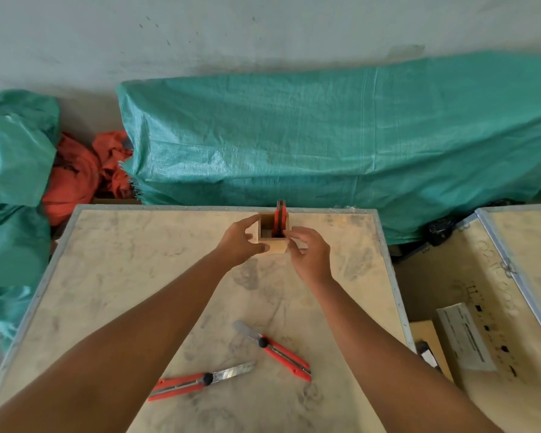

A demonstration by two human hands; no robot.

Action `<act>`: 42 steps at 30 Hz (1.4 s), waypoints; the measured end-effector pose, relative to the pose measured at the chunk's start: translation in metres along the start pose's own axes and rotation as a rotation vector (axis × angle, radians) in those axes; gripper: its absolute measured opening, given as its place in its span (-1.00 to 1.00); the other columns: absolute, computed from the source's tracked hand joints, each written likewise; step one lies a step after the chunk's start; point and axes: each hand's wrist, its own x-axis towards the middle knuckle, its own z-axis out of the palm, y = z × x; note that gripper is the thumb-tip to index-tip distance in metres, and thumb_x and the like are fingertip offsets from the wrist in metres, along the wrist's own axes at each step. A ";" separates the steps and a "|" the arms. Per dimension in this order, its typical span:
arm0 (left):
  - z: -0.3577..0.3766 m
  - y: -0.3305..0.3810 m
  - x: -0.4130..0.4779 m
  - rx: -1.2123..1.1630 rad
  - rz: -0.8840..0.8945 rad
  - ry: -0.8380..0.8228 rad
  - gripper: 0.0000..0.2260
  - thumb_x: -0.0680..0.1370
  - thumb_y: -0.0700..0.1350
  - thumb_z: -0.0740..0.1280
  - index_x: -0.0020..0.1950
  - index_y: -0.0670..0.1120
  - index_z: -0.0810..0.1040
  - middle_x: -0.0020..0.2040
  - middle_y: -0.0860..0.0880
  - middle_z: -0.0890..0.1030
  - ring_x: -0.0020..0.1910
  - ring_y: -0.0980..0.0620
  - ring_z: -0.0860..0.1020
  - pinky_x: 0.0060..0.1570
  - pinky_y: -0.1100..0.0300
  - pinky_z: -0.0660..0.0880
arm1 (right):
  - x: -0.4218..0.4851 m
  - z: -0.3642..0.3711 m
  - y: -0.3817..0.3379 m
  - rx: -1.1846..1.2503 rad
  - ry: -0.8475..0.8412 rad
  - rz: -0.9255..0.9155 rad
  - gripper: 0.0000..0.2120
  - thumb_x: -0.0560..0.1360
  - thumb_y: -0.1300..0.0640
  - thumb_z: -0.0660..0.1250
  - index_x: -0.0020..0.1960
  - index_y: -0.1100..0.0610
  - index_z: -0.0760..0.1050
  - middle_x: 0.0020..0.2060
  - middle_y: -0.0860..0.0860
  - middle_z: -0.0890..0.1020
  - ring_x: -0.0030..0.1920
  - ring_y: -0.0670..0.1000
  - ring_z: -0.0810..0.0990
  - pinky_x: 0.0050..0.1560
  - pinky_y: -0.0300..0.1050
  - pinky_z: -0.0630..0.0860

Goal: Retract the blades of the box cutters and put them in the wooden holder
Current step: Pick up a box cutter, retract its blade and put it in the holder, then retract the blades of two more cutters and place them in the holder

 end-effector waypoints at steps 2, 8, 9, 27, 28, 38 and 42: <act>-0.001 -0.004 -0.023 -0.002 -0.002 0.003 -0.26 0.40 -0.17 0.58 0.51 0.03 0.36 0.50 -0.03 0.41 0.35 -0.16 0.51 0.15 0.01 0.53 | -0.027 -0.002 -0.008 0.008 -0.034 0.024 -0.80 0.53 0.28 0.44 0.11 0.11 0.70 0.09 0.05 0.70 0.08 -0.08 0.62 0.10 -0.08 0.66; 0.007 -0.046 -0.099 0.018 -0.045 -0.012 -0.38 0.42 -0.11 0.56 0.44 0.01 0.45 0.44 -0.03 0.49 0.18 -0.06 0.59 0.08 0.11 0.55 | -0.096 -0.005 -0.010 0.013 -0.260 0.203 -0.78 0.55 0.23 0.41 0.15 0.05 0.69 0.13 -0.02 0.71 0.00 -0.07 0.67 0.07 -0.40 0.52; 0.009 -0.056 -0.112 0.008 -0.055 -0.017 -0.39 0.41 -0.10 0.56 0.44 0.00 0.46 0.42 -0.03 0.50 0.18 -0.06 0.60 0.07 0.14 0.53 | -0.107 -0.004 -0.009 0.011 -0.293 0.238 -0.79 0.54 0.22 0.42 0.14 0.03 0.69 0.12 -0.04 0.72 0.00 -0.06 0.68 0.08 -0.37 0.53; -0.028 -0.211 -0.228 0.555 -0.194 -0.006 -0.60 0.51 -0.12 0.39 0.33 0.19 0.55 0.32 0.10 0.57 0.35 -0.03 0.46 0.21 0.00 0.33 | -0.271 0.112 -0.045 0.167 -0.445 0.707 -0.76 0.51 0.20 0.46 0.16 0.04 0.67 -0.04 0.08 0.72 -0.12 0.00 0.71 -0.16 0.01 0.73; -0.029 -0.214 -0.229 0.552 -0.174 0.004 -0.60 0.52 -0.14 0.37 0.32 0.18 0.55 0.31 0.10 0.58 0.34 -0.03 0.46 0.21 0.00 0.34 | -0.272 0.116 -0.047 0.181 -0.426 0.727 -0.74 0.52 0.20 0.45 0.20 0.05 0.65 -0.04 0.07 0.72 -0.12 0.00 0.71 -0.14 0.01 0.73; -0.033 -0.223 -0.241 0.250 -0.073 -0.070 -0.81 0.50 -0.16 0.43 0.07 0.02 0.74 -0.09 -0.01 0.68 -0.16 0.06 0.59 -0.14 0.22 0.53 | -0.282 0.123 -0.054 0.394 -0.295 0.859 -0.73 0.54 0.35 0.40 0.22 0.20 0.57 0.07 0.20 0.67 -0.09 0.06 0.70 -0.06 -0.01 0.72; -0.034 -0.214 -0.246 0.122 -0.149 -0.122 -0.60 0.47 -0.28 0.30 0.13 0.16 0.70 -0.23 0.09 0.73 -0.42 0.16 0.52 -0.47 0.39 0.42 | -0.274 0.110 -0.061 0.501 -0.250 0.864 -0.78 0.55 0.34 0.39 0.11 0.08 0.59 0.03 0.15 0.68 -0.01 0.06 0.72 -0.07 -0.03 0.70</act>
